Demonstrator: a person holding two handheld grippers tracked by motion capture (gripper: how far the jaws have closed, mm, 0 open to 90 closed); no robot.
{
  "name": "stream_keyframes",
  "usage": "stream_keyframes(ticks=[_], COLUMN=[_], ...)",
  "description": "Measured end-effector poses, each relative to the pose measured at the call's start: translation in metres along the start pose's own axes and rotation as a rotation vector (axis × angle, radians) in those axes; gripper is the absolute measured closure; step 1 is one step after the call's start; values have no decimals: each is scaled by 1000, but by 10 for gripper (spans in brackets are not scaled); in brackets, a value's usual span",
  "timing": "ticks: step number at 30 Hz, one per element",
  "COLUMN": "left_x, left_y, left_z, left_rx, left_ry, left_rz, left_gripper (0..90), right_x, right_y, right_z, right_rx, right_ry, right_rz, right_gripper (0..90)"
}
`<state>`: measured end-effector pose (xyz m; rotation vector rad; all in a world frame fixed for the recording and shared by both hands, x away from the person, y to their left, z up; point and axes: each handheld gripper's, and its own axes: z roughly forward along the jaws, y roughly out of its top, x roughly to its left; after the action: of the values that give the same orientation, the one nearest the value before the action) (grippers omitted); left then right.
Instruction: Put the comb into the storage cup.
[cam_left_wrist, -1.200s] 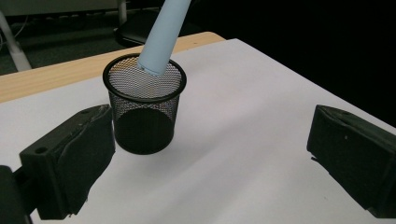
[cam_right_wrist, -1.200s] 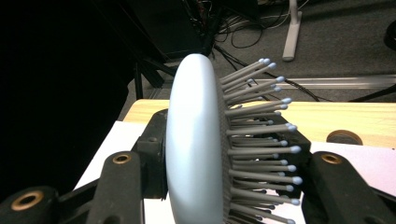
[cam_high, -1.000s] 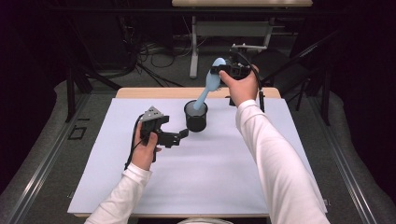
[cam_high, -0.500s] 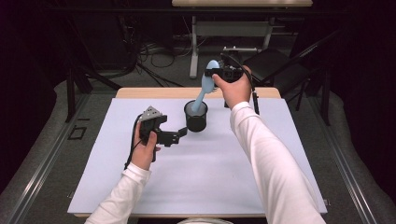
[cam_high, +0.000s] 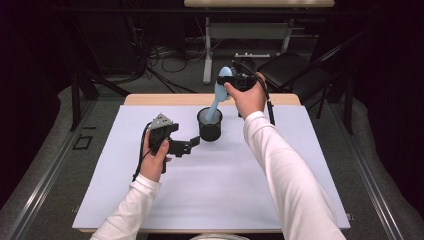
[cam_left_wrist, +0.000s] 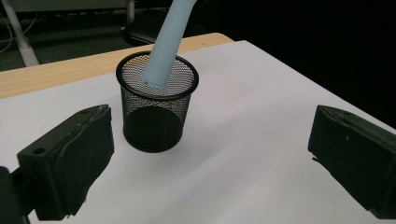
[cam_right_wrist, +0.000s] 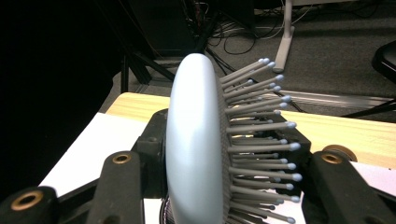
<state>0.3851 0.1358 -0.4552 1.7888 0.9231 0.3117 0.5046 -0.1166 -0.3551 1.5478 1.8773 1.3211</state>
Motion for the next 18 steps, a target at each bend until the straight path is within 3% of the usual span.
stream_keyframes(ticks=[8, 18], left_x=[1, 1], left_y=[0, 0], left_z=[0, 0], left_rx=[3, 5], left_ry=[-2, -5], left_rz=[-4, -2], left_gripper=[8, 8], right_x=[3, 13], right_y=[-5, -14], right_z=[4, 13], right_rx=[0, 2], right_ry=[6, -5], right_rz=[-33, -113], right_gripper=[488, 486])
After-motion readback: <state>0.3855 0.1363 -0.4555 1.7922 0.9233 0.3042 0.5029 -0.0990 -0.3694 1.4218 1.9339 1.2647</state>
